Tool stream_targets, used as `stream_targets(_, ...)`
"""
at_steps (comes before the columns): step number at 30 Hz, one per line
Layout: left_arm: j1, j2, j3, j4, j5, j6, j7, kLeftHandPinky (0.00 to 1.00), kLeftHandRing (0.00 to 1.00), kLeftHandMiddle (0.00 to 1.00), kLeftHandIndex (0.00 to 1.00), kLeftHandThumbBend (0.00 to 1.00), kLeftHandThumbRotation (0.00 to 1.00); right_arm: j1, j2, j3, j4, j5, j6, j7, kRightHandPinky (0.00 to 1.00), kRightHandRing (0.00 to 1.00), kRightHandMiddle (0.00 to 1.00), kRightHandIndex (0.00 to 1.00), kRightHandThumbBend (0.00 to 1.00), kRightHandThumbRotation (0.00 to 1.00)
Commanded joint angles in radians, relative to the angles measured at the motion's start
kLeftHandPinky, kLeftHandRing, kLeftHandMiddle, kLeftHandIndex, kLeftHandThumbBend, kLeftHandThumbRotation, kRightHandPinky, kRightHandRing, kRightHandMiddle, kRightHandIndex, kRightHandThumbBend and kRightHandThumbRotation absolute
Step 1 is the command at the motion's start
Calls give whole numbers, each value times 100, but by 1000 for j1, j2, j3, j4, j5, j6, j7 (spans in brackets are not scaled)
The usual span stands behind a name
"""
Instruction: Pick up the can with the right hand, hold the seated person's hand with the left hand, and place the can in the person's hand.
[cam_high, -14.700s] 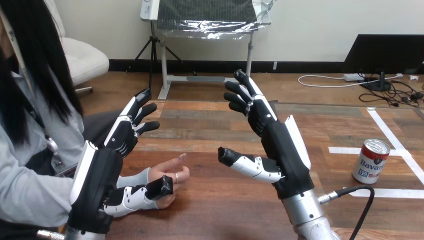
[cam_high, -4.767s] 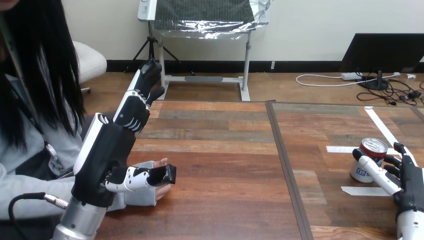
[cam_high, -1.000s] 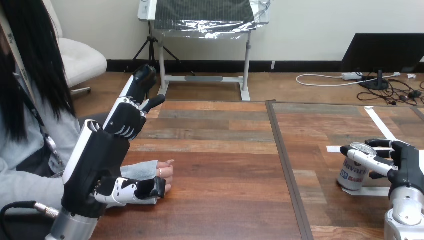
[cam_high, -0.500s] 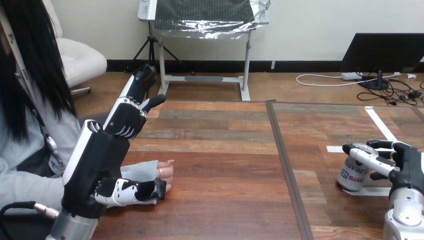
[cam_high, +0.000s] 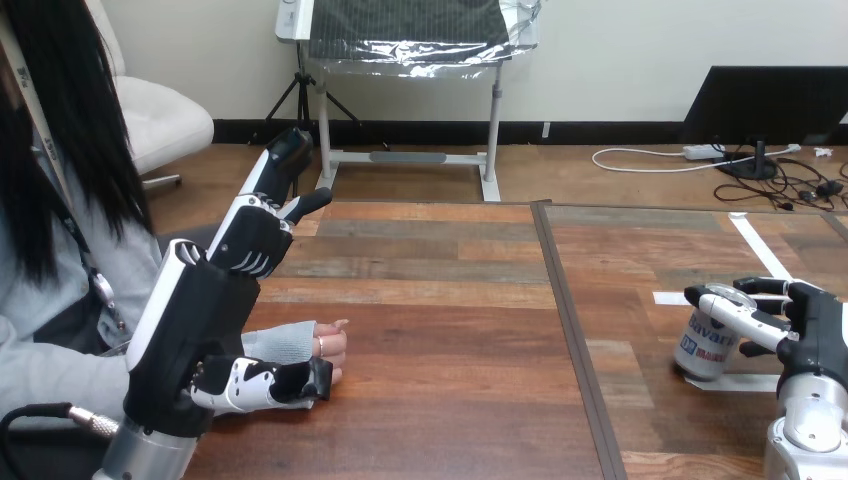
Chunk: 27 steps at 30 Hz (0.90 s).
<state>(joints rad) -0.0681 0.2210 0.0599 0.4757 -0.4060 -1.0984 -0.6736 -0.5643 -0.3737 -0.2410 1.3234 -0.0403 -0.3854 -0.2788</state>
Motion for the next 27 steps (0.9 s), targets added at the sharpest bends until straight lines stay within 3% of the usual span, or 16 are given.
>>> stream_targets(1, -54, -5, 14, -6, 18, -11, 20, 91, 100, 100, 98, 100, 62, -75, 4, 8, -36, -6, -60, -8, 33, 39, 47, 49, 83, 0)
stream_targets(19, -59, 1, 5, -14, 54, 1, 50, 93, 100, 100, 98, 100, 62, -74, 21, 18, -66, -7, -134, -3, 35, 41, 48, 49, 83, 0)
stream_targets(27, -68, 15, 17, -12, 118, -2, 81, 93, 100, 100, 98, 100, 58, -75, 32, 30, -82, -15, -170, -5, 34, 40, 47, 49, 83, 0)
